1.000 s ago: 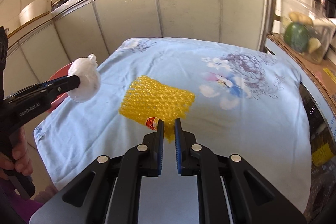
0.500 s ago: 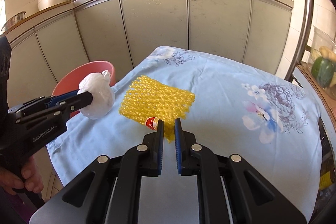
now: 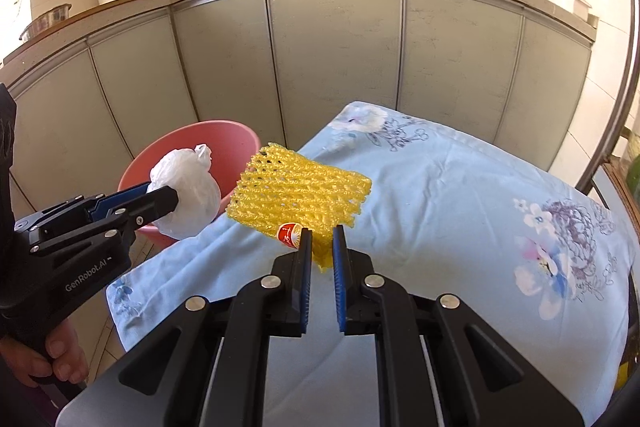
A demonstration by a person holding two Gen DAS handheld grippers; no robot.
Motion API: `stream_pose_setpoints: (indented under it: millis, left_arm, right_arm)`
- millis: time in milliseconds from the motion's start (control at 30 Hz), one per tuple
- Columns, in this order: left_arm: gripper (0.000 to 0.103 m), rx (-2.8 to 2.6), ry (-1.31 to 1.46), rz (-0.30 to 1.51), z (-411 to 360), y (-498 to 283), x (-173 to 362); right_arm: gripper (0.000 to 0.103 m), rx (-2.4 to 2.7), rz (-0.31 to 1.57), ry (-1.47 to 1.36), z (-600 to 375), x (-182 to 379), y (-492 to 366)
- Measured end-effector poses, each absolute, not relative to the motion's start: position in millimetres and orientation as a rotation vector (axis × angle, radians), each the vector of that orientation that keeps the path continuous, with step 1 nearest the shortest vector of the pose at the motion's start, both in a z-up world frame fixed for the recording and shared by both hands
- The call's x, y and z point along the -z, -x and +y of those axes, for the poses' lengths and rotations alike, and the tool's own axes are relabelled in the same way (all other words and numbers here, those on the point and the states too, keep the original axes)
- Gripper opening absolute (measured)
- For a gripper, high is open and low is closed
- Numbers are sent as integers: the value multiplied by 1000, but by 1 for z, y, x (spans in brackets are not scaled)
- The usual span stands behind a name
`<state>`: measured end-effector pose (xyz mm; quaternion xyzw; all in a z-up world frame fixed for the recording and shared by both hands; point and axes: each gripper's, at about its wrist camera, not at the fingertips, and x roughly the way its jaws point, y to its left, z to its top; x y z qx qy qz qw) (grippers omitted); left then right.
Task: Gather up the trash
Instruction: 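Carry the white plastic bag and yellow foam net over the pink bucket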
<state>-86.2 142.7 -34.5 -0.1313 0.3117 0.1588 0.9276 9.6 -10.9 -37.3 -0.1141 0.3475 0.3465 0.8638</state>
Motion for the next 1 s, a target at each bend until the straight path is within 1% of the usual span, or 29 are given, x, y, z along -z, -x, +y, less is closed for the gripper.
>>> stream_pose_setpoints:
  millis: [1000]
  left_arm:
    - [25, -452, 366, 610, 207, 112, 42]
  right_arm:
    - [10, -828, 741, 273, 48, 39, -12]
